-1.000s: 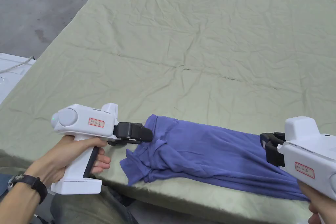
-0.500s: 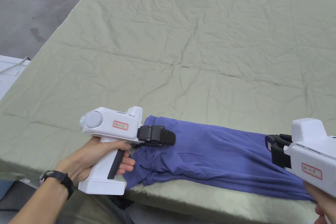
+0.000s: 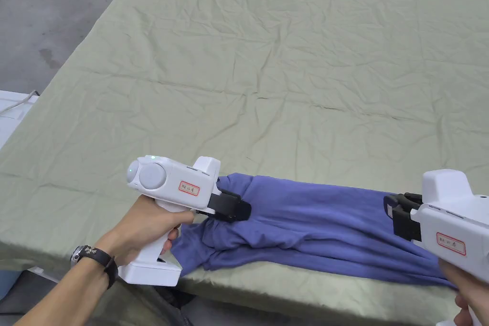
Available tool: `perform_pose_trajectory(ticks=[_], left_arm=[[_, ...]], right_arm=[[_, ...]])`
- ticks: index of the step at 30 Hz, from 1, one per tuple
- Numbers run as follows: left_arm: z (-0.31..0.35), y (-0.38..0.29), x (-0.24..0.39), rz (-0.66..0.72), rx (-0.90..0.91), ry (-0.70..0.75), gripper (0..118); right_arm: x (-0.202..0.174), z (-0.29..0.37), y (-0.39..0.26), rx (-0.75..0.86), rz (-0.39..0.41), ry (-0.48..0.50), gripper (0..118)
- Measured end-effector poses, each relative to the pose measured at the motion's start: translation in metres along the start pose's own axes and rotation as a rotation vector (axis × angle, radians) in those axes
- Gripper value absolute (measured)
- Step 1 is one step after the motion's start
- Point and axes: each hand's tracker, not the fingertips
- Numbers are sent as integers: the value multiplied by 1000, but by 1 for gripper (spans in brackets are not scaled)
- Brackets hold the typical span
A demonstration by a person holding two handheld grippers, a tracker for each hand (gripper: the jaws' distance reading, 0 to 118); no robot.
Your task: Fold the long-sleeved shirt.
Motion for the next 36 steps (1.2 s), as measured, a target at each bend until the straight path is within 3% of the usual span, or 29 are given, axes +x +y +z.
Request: perform_pose_trajectory(ticks=[2, 5, 8, 12, 14, 15, 19, 22, 27, 36], left_arm=[[-7, -4, 6, -73, -11, 132, 22], [-2, -6, 10, -72, 22, 126, 22], [20, 0, 0, -39, 44, 142, 21], [50, 8, -20, -44, 57, 327, 21], [63, 11, -32, 32, 64, 356, 21], [66, 12, -34, 64, 53, 337, 21], [61, 9, 6, -29, -1, 370, 21], [63, 17, 35, 63, 26, 353, 21], [51, 37, 101, -28, 5, 279, 21], [-74, 82, 199, -134, -113, 133, 21]], right_arm=[[0, 0, -1, 5, -4, 1, 1], [1, 3, -2, 3, -4, 6, 1], [6, 6, -1, 7, -5, -6, 1], [14, 10, -1, 26, -28, -9, 1], [17, 9, -2, 32, -38, -8, 1], [18, 8, -3, 36, -45, -5, 1], [23, 7, -7, 43, -75, 6, 1], [34, 6, -14, 46, -90, 10, 1], [59, 15, -30, 70, -158, 5, 1], [115, 42, -65, 126, -312, -30, 1]])
